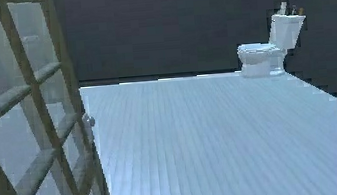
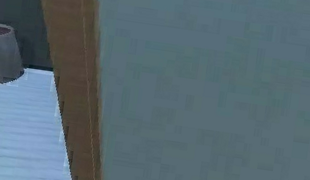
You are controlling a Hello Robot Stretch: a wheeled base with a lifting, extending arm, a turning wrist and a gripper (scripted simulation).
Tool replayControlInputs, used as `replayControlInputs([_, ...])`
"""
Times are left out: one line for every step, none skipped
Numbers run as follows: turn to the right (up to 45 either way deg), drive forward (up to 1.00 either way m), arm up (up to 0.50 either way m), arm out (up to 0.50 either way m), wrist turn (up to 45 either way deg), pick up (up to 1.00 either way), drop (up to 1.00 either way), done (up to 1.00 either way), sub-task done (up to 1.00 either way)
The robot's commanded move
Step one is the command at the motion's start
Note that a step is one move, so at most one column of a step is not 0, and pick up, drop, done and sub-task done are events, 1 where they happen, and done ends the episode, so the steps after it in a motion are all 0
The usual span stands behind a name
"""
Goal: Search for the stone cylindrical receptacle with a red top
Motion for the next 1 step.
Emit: replayControlInputs([0.0,0.35,0.0,0.0,0.0,0.0,0.0,0.0,0.0])
